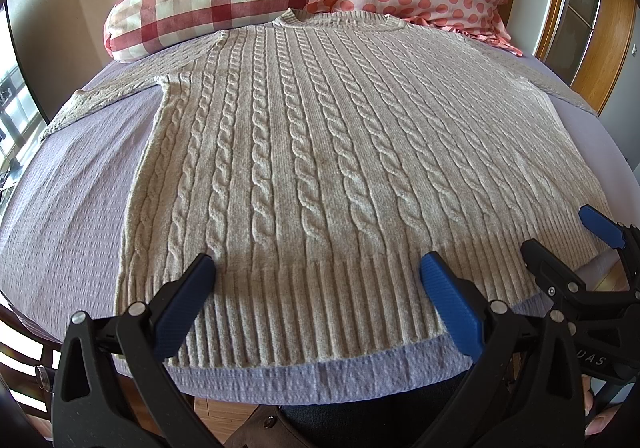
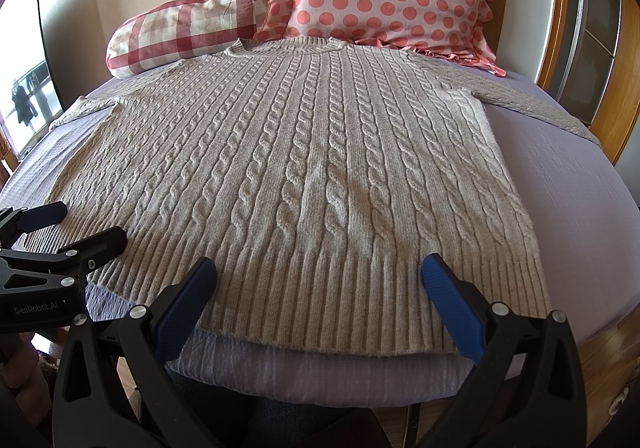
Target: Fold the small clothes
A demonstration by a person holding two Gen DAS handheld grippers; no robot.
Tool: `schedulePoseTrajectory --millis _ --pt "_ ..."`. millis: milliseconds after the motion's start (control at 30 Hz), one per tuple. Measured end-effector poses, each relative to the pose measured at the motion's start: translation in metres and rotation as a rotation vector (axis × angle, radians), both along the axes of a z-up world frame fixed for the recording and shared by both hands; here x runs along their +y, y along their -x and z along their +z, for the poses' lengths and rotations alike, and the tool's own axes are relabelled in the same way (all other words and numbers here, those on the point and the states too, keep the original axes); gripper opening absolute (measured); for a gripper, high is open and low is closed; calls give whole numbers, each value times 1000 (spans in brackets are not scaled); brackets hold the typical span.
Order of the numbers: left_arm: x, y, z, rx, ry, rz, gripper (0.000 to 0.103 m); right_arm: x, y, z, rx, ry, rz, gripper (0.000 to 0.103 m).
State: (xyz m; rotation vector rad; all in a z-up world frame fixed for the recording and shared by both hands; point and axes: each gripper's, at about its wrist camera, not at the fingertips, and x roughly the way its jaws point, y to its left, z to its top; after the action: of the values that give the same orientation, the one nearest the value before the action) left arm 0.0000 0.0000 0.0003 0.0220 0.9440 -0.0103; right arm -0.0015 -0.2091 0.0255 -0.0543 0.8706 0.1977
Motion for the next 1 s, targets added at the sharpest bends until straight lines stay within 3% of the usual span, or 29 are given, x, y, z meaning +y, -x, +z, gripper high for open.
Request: schedulePoseTrajectory --millis 867,1000 --pt "0 0 0 -3 0 0 101 2 0 -2 -1 0 -1 102" --pt "0 1 0 -7 -2 0 101 1 0 -7 -57 -20 41 102"
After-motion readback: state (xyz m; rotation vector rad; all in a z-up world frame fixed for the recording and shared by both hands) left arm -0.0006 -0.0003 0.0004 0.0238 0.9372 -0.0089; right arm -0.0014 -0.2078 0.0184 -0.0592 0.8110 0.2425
